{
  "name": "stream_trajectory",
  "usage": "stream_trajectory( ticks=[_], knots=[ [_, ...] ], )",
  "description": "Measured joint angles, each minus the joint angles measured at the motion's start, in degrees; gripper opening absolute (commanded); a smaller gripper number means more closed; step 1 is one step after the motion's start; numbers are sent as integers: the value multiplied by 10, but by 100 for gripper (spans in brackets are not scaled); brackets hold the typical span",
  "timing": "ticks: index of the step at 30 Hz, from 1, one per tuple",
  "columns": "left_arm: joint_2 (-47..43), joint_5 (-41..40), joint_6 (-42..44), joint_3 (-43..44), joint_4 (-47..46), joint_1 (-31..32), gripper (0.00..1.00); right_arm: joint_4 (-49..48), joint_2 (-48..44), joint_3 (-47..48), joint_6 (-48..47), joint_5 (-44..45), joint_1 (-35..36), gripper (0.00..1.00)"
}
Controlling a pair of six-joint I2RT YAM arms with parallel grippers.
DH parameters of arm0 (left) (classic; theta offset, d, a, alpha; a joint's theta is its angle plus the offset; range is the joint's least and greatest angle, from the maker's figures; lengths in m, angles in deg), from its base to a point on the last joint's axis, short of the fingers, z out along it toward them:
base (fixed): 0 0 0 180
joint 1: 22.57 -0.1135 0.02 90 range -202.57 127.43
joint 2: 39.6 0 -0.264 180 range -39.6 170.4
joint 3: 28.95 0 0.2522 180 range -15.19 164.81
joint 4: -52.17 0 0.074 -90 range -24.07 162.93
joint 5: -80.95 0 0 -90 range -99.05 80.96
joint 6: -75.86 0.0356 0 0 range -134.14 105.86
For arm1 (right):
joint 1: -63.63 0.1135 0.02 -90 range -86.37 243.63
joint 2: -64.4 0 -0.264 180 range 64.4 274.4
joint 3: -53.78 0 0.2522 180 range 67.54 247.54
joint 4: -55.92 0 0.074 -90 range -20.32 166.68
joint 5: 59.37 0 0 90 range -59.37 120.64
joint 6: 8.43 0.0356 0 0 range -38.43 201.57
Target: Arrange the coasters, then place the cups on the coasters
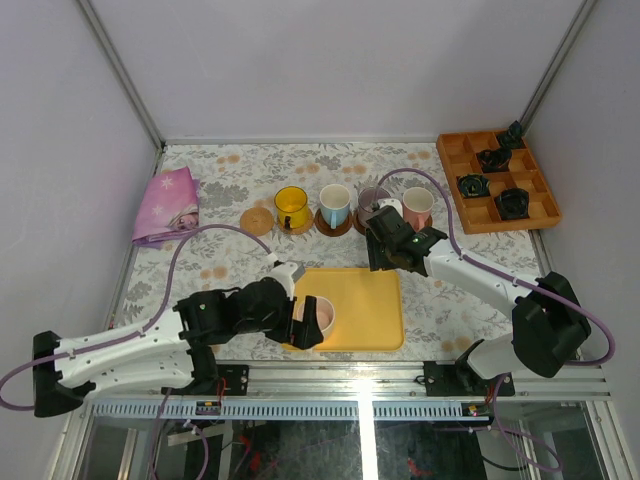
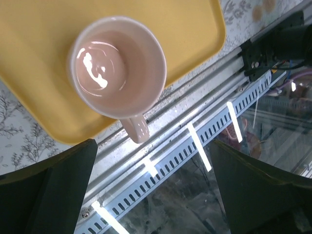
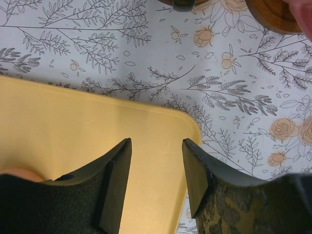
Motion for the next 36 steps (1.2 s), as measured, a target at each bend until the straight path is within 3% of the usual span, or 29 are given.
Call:
stream_trajectory(
  ticks=[7, 19, 23, 27, 30, 35, 36],
  knots=[
    [66, -54, -13, 0, 12, 18, 97, -5, 0, 0, -4, -13, 0, 53],
    [164, -117, 6, -1, -14, 25, 66, -3, -16, 0, -7, -12, 0, 53],
    [177, -126, 9, -5, -25, 28, 54, -3, -19, 0, -9, -12, 0, 53],
    [188, -135, 10, -13, -27, 28, 36, -3, -19, 0, -11, -12, 0, 53],
    [194, -147, 12, -16, -28, 28, 31, -3, -19, 0, -12, -12, 0, 53],
    [203, -163, 24, -16, -39, 29, 0, -3, -18, 0, -13, -12, 0, 53],
    [206, -170, 25, -16, -39, 30, 0, -3, -17, 0, -13, -12, 0, 53]
  ],
)
